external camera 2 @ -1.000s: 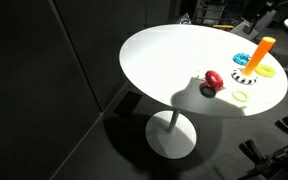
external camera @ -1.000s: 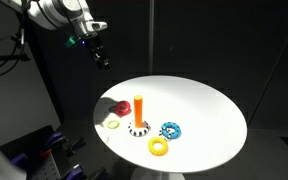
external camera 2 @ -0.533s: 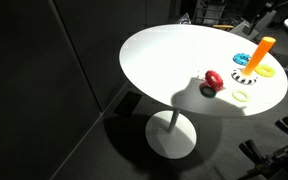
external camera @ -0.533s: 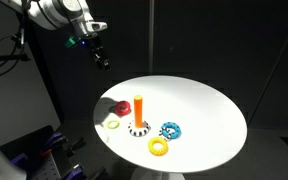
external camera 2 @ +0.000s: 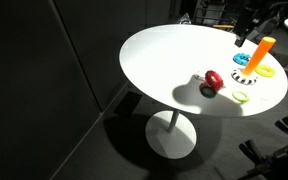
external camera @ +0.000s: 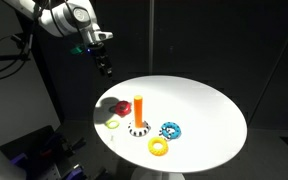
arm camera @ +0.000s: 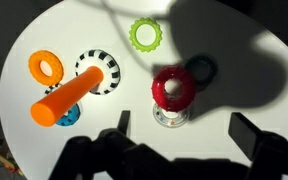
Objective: Pick up the red ring and put it on the ring holder
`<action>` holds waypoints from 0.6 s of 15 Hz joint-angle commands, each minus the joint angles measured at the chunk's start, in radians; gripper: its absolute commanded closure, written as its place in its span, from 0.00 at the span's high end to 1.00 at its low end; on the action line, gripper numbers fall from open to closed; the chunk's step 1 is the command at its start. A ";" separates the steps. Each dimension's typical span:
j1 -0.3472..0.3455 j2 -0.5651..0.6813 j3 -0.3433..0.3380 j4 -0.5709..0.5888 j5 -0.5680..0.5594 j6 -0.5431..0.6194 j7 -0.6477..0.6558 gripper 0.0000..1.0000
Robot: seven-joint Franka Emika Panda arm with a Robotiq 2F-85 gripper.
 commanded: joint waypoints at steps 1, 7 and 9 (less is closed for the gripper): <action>0.019 0.091 -0.035 0.062 -0.042 0.016 0.022 1.00; 0.059 0.230 -0.087 0.146 -0.096 0.063 0.036 1.00; 0.080 0.275 -0.110 0.176 -0.127 0.074 0.053 1.00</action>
